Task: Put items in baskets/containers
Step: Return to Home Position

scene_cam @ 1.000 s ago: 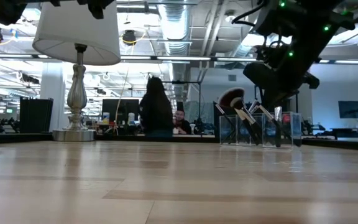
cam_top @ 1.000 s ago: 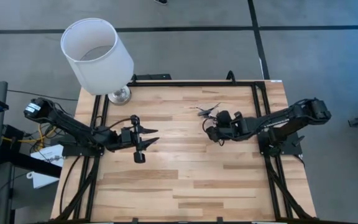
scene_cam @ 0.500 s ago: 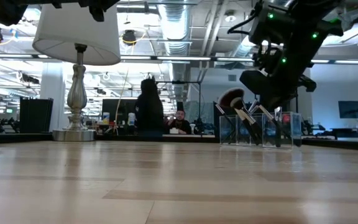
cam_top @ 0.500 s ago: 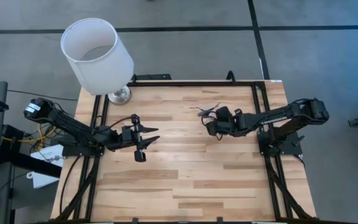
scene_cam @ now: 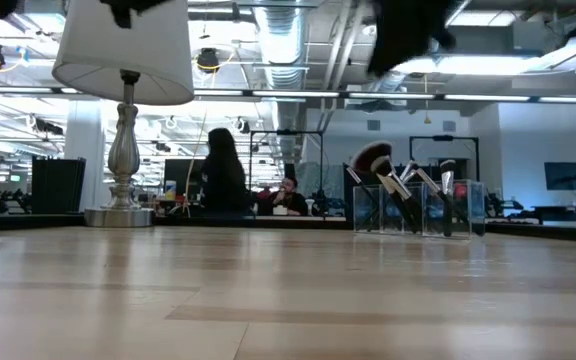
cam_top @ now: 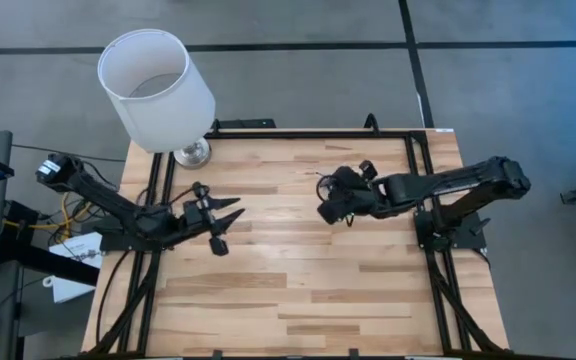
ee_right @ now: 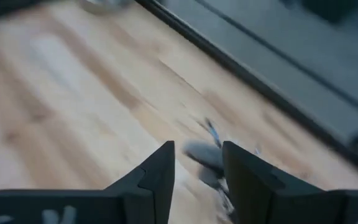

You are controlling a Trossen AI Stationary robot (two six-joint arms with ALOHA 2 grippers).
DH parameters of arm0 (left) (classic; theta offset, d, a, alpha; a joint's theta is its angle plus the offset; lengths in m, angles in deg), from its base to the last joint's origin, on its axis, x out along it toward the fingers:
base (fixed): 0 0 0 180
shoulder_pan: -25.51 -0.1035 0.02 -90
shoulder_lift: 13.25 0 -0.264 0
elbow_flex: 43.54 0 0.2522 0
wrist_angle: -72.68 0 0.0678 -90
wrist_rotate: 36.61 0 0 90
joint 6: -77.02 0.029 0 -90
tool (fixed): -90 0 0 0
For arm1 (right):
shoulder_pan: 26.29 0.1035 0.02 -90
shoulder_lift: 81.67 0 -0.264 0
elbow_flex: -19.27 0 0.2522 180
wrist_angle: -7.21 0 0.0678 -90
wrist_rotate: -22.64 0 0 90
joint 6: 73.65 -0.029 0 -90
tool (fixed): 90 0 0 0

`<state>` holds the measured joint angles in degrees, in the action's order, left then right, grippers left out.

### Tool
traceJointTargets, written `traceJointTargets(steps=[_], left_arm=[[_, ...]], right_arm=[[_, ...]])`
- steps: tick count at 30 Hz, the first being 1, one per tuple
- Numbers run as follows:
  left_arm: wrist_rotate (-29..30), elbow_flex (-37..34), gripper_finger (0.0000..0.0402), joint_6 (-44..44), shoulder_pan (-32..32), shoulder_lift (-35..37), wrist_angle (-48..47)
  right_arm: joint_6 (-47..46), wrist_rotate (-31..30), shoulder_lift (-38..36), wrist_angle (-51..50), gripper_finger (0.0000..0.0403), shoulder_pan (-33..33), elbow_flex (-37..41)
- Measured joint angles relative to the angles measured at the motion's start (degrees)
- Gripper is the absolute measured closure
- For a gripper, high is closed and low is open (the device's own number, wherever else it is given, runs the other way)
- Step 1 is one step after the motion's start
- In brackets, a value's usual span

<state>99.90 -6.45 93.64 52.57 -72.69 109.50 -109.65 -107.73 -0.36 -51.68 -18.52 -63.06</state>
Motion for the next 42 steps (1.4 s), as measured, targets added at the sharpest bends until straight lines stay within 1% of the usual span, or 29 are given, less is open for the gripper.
traceJointTargets(steps=[3, 6, 8, 10, 12, 14, 16, 18, 19, 20, 21, 22, 24, 25, 26, 27, 30, 33, 35, 36, 37, 38, 40, 42], left_arm=[[4.5, 0.0, 0.0274, 1.9, 4.8, 5.8, -4.5], [10.1, 0.0, 0.0274, 2.5, 10.0, 13.1, -10.4], [13.9, 0.0, 0.0274, 2.6, 13.0, 18.2, -15.0], [16.1, 0.0, 0.0277, 2.7, 15.3, 23.5, -18.9], [15.6, 0.1, 0.0283, 2.4, 16.9, 28.3, -22.1], [12.1, 0.1, 0.0291, -0.2, 17.3, 32.2, -25.7], [4.1, 0.2, 0.0301, -6.2, 16.3, 33.9, -30.3], [-5.9, 0.1, 0.0312, -12.8, 14.0, 32.6, -35.1], [-10.1, 0.0, 0.0318, -15.5, 12.5, 30.9, -36.0], [-12.9, -0.1, 0.0323, -17.3, 10.9, 28.9, -36.1], [-14.9, -0.1, 0.0328, -18.0, 9.1, 26.7, -36.1], [-15.8, -0.1, 0.0332, -18.0, 7.1, 24.4, -36.1], [-16.2, 0.5, 0.034, -17.2, 2.3, 20.9, -36.8], [-16.2, 1.3, 0.0342, -17.1, 0.1, 20.1, -36.9], [-16.1, 2.4, 0.0345, -17.1, -2.0, 20.2, -36.7], [-16.1, 3.4, 0.0349, -17.0, -3.8, 21.2, -36.2], [-17.9, 5.1, 0.036, -15.1, -7.8, 27.9, -37.6], [-20.0, 5.1, 0.0374, -14.3, -9.7, 37.7, -45.0], [-20.0, 3.9, 0.0384, -17.2, -10.1, 44.5, -50.7], [-20.2, 2.3, 0.0389, -19.0, -10.1, 47.3, -51.0], [-21.7, 0.3, 0.0393, -20.0, -10.1, 50.0, -51.1], [-24.1, -1.7, 0.0394, -20.2, -10.1, 52.5, -51.0], [-28.6, -4.9, 0.0394, -20.2, -10.0, 56.1, -47.7], [-29.2, -7.3, 0.0392, -19.6, -10.0, 58.7, -45.0]], right_arm=[[8.3, -1.6, -0.1, -1.9, 0.0284, 4.8, -7.0], [16.7, -3.6, -1.7, -1.9, 0.0287, 9.8, -10.9], [20.5, -3.7, -3.8, -2.2, 0.0287, 12.8, -11.0], [21.5, -4.2, -6.1, -2.1, 0.0286, 15.2, -10.1], [21.6, -4.7, -9.1, -2.8, 0.0286, 16.8, -8.3], [21.6, -4.6, -12.7, -2.4, 0.0286, 17.5, -6.1], [21.7, -4.3, -16.5, -2.3, 0.0286, 17.6, -3.3], [23.4, -3.0, -20.5, 0.4, 0.0286, 16.9, 0.7], [25.3, -1.8, -22.4, 4.0, 0.0286, 16.2, 3.4], [27.9, 0.6, -24.3, 8.6, 0.0286, 15.4, 6.2], [31.5, 4.5, -26.3, 14.2, 0.0286, 14.3, 9.4], [35.7, 9.7, -28.0, 20.1, 0.0286, 13.0, 12.7], [44.2, 22.5, -30.9, 31.7, 0.0286, 10.0, 18.9], [47.4, 28.2, -32.3, 35.6, 0.0286, 8.4, 21.4], [48.9, 32.2, -33.6, 37.9, 0.0286, 6.8, 23.2], [49.1, 33.9, -35.2, 38.9, 0.0286, 5.3, 24.5], [45.5, 33.9, -41.1, 36.1, 0.0286, 0.7, 27.0], [44.0, 34.6, -47.6, 35.0, 0.0286, -3.2, 31.2], [43.5, 36.6, -52.5, 37.2, 0.0286, -4.8, 35.6], [43.5, 37.5, -54.9, 39.5, 0.0286, -5.6, 38.3], [43.5, 38.6, -57.1, 42.0, 0.0286, -6.3, 40.8], [43.5, 40.0, -59.3, 44.6, 0.0286, -7.1, 43.2], [43.3, 43.0, -63.4, 48.1, 0.0286, -8.5, 46.9], [42.2, 45.5, -66.6, 48.9, 0.0286, -9.7, 49.2]])
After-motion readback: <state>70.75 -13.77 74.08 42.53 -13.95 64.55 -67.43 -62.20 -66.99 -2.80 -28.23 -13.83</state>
